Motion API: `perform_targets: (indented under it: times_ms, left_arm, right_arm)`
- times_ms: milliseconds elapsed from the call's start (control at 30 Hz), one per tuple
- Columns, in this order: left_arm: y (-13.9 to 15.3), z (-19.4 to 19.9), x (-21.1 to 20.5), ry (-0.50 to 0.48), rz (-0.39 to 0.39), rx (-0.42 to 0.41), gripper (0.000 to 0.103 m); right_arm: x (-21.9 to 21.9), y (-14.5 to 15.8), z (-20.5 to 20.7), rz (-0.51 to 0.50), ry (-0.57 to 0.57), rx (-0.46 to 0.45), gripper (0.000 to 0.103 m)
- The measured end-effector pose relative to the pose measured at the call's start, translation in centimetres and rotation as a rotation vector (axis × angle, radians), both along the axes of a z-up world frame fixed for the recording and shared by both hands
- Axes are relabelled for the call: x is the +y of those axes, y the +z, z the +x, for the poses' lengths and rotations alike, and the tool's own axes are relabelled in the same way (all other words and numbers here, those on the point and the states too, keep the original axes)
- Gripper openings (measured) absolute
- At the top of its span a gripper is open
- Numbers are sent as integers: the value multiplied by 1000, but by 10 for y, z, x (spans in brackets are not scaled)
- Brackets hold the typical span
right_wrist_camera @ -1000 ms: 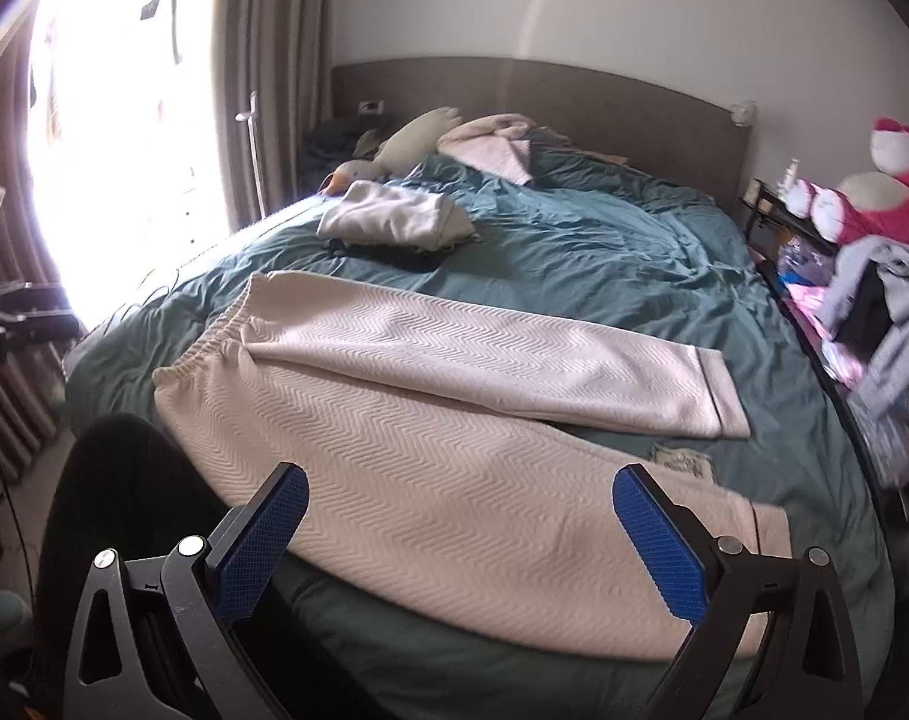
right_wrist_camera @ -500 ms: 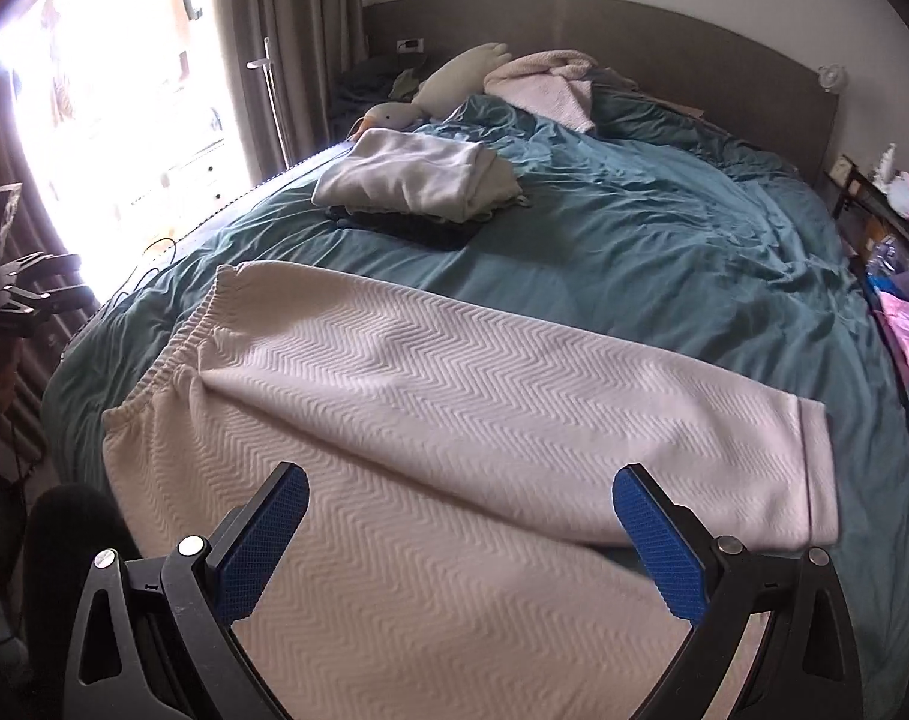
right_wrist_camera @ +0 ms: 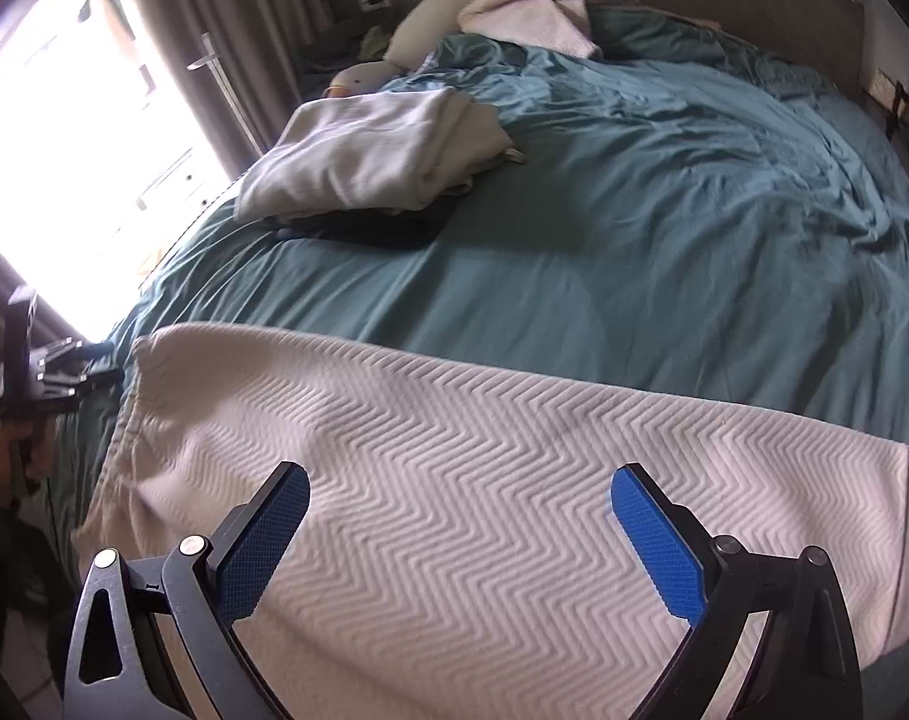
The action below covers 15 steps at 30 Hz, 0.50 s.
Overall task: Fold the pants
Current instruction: 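Move both grippers to the cream sweatpants, left gripper grasping the elastic waistband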
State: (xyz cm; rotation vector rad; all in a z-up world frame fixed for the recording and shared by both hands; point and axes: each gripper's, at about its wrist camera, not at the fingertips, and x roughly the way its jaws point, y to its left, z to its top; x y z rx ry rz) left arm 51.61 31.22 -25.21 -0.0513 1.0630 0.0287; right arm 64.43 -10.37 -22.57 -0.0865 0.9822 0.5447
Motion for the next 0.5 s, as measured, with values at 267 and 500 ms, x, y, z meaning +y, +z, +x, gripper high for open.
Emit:
perform_targets:
  times_ms: [267,500]
  left_arm:
    - [-35,29,13,-7,-5,70,32]
    - [-29,20,23,-14,-64,32,29]
  right_arm:
    - [28,-32,17,-94,68,8,103]
    - [45,-45,49,-139,92,16,103]
